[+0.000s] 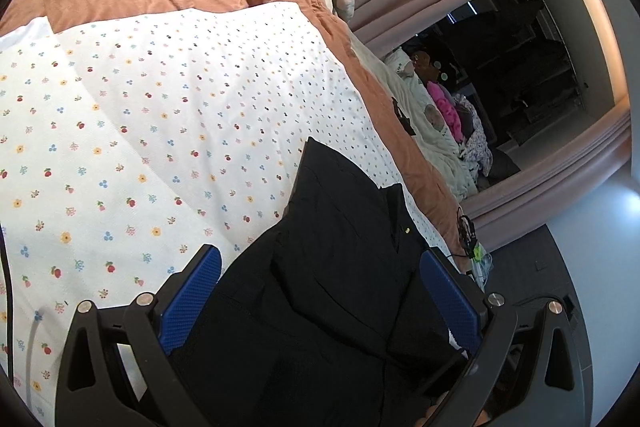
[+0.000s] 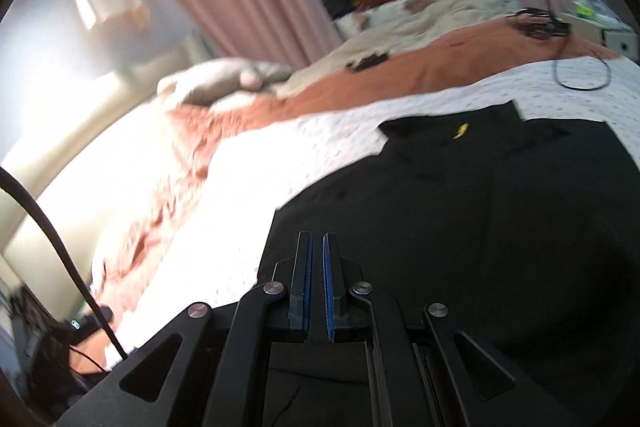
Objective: Fold large clothes
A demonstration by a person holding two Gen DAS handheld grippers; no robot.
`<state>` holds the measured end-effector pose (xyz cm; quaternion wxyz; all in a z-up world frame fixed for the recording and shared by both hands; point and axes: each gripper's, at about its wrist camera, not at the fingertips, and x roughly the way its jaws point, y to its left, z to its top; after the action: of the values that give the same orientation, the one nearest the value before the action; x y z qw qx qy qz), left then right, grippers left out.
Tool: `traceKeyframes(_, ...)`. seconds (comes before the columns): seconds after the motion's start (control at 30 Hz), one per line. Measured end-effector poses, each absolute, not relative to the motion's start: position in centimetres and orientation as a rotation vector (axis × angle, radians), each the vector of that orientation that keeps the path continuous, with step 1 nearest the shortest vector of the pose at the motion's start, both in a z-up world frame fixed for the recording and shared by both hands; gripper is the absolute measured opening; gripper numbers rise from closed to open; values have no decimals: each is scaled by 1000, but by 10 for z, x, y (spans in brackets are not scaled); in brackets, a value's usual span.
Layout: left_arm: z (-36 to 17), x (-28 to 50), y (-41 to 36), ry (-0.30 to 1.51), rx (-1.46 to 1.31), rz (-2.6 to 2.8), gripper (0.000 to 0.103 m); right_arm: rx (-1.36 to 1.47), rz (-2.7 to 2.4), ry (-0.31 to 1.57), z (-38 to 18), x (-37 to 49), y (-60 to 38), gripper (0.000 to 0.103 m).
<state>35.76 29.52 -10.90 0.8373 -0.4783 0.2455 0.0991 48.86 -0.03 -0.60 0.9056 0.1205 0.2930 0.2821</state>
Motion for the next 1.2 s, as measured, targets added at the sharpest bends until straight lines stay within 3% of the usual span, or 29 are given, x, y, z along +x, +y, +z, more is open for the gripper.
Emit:
traceKeyframes(0.2,-111,356,301,517,-1030,219,102,323,515,750,-11,500,-15,4)
traceKeyframes(0.23,-111,357,300,518,-1028,217,102,366,496,764,-11,497,-28,12)
traceKeyframes(0.33,-110,359,296,526,-1017,214,102,475,487,775,-4,493,-59,88)
traceKeyframes(0.47,-110,361,291,529,-1021,198,102,531,450,757,15,487,-99,88)
traceKeyframes(0.83,-106,364,280,536,-1000,175,102,699,280,709,-7,432,-190,88)
traceKeyframes(0.93,-106,364,278,536,-996,176,102,769,252,700,-11,418,-204,74)
traceKeyframes(1.2,-106,368,270,552,-972,171,102,827,61,767,-33,401,-236,68)
